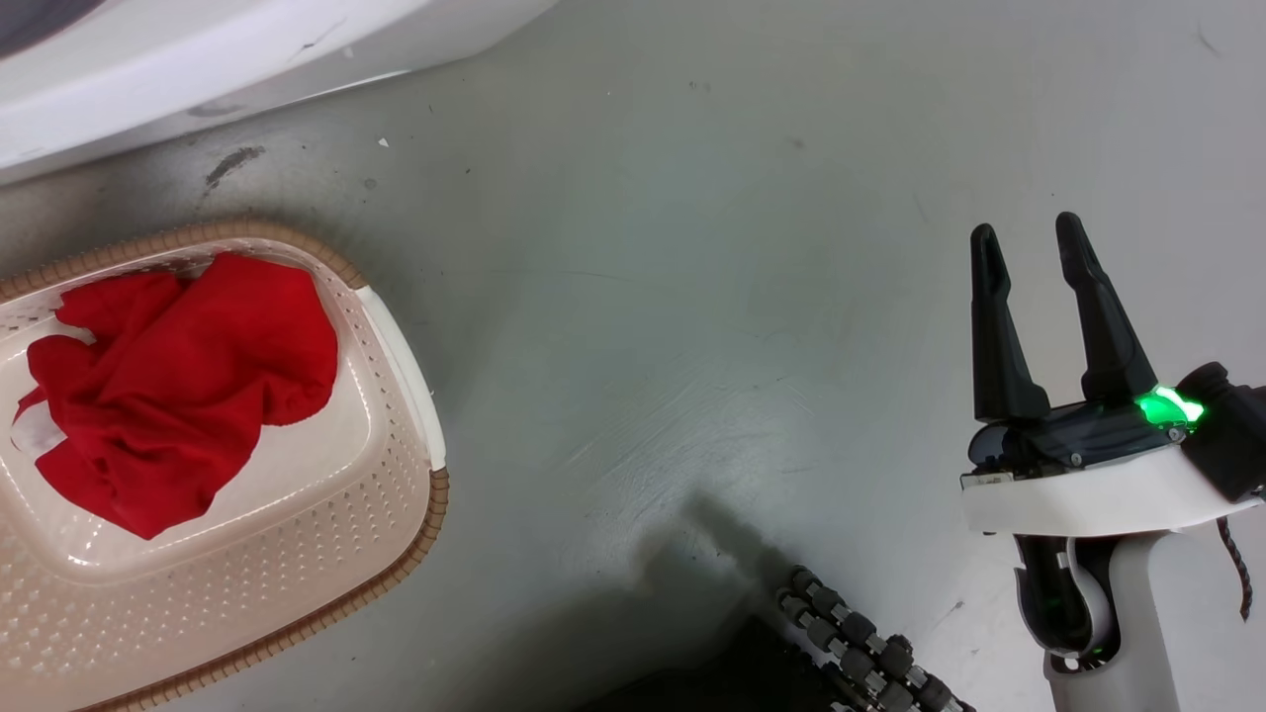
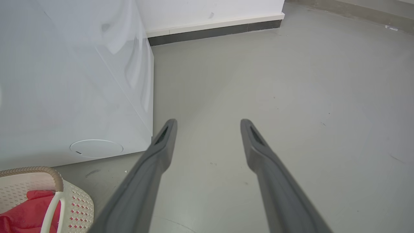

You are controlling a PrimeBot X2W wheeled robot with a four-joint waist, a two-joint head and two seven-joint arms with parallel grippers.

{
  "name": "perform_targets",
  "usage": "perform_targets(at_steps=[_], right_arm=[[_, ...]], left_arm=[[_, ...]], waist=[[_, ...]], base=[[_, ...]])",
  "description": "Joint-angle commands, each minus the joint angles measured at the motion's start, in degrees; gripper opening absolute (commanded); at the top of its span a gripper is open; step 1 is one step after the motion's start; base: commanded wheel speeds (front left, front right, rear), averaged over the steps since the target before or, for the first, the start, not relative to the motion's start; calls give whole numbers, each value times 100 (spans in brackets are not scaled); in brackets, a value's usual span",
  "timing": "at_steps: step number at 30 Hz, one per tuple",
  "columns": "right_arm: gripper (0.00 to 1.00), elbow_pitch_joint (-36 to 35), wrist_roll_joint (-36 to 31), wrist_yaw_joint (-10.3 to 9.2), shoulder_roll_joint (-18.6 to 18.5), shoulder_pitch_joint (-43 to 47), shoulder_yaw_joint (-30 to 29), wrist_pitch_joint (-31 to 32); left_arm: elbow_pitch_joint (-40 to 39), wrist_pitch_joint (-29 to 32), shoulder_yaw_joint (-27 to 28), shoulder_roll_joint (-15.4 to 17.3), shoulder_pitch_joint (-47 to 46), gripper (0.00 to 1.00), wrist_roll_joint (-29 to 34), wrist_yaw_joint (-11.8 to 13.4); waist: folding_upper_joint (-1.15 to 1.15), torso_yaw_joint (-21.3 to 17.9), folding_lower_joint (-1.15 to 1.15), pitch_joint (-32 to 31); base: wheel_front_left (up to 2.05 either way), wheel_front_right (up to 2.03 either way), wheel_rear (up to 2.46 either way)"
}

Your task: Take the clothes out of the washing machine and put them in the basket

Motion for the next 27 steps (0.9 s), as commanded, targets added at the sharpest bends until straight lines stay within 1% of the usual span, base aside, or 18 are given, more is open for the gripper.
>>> perform_targets(at_steps=[1,3,4,5,6,10,13,17,20,23,27], right_arm=[[100,-32,24,-6,11,-41,-11,-14],[100,-35,28,-6,11,-42,-14,-14],[100,-37,34,-6,11,-45,-19,-14],[100,-40,35,-6,11,-50,-23,-14],[100,-42,36,-6,11,-60,-26,-14],[100,-27,20,-6,11,-123,-46,-14],[100,-10,-37,-6,11,-166,-109,-14],[100,16,-157,-6,10,-170,-222,-14],[100,30,-272,-6,11,-191,-353,-14],[100,61,-418,-6,10,-198,-471,-14],[100,107,-625,-6,10,-151,-629,-14]], left_arm=[[134,124,-112,-45,113,100,27,-57],[160,166,-144,-59,129,100,20,-65],[179,208,-181,-75,145,92,2,-83],[174,236,-216,-94,150,25,-30,-114],[165,260,-236,-101,147,0,-50,-126],[122,194,-272,-47,139,0,-145,-158],[85,-31,-282,-11,167,0,-177,-168],[50,-482,-301,-25,214,0,-234,-170],[45,-963,-306,-83,355,0,-285,-178],[-48,-1483,-537,-79,626,0,-229,-181],[-147,-2172,-779,-87,1009,0,-394,-182]], waist=[[0,8,-1,16],[0,13,-1,23],[0,18,-1,29],[0,24,-1,37],[0,32,-1,43],[0,54,-1,31],[0,115,-1,-53],[0,245,-1,-238],[0,393,-1,-442],[0,553,-1,-700],[0,818,-1,-1061]], base=[[0,0,0],[0,0,0],[0,0,0],[0,0,0],[0,0,0],[0,0,0],[0,0,0],[0,0,0],[0,0,0],[0,0,0],[0,0,0]])
